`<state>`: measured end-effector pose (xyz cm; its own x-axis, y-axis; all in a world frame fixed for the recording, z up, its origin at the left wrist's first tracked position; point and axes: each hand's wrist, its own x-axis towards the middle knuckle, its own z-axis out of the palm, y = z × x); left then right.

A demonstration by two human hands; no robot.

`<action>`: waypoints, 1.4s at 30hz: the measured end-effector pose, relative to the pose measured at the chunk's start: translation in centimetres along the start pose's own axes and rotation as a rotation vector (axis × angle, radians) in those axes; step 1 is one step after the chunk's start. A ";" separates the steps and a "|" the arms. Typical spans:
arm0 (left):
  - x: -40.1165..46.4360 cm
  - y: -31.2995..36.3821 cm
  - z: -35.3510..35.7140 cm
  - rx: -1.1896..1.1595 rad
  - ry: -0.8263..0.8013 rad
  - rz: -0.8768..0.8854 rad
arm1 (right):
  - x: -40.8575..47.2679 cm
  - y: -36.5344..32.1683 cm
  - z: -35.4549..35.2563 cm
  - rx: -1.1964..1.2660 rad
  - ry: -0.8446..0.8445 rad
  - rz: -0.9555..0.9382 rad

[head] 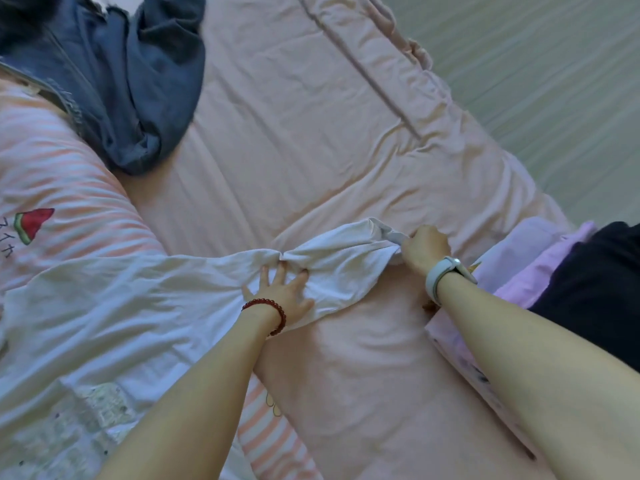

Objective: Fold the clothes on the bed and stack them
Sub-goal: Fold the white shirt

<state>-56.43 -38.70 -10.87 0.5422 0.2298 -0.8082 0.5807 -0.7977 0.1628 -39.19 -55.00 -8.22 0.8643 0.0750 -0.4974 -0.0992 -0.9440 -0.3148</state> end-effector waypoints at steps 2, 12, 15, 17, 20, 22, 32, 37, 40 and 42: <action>0.1 0.3 -0.6 -0.029 -0.031 -0.014 | 1.0 0.1 -2.0 0.235 0.018 0.061; 0.7 0.1 -0.6 -0.104 -0.012 -0.019 | 5.0 -0.2 -7.9 1.207 -0.036 0.366; 1.2 -0.1 -0.5 -0.114 -0.018 -0.018 | 5.6 0.2 -7.3 1.025 0.034 0.183; 1.2 0.0 -0.4 -0.099 -0.022 -0.026 | 5.2 0.2 -7.4 0.645 0.139 -0.123; 1.4 0.1 -0.4 -0.090 -0.024 -0.025 | 3.9 0.6 -8.2 0.194 0.269 -0.424; 1.5 0.1 -0.5 -0.098 -0.031 -0.021 | 4.1 1.3 -7.9 0.117 0.320 -0.418; 0.6 0.1 -0.1 -0.051 0.009 -0.022 | 3.5 1.1 -2.9 0.345 0.120 -0.159; 0.4 0.5 0.6 -0.014 0.071 -0.033 | 4.6 -1.0 -2.4 0.031 -0.070 -0.266; 0.3 0.6 0.8 -0.006 0.090 -0.036 | 5.2 -2.3 -2.6 -0.030 -0.161 -0.189; 0.2 0.5 0.7 -0.008 0.087 -0.036 | 5.2 -2.6 -2.7 -0.103 -0.211 -0.149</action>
<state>-56.44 -39.46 -11.37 0.5713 0.3058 -0.7616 0.6055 -0.7835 0.1396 -33.06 -53.01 -7.79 0.7428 0.2706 -0.6124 0.0817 -0.9445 -0.3183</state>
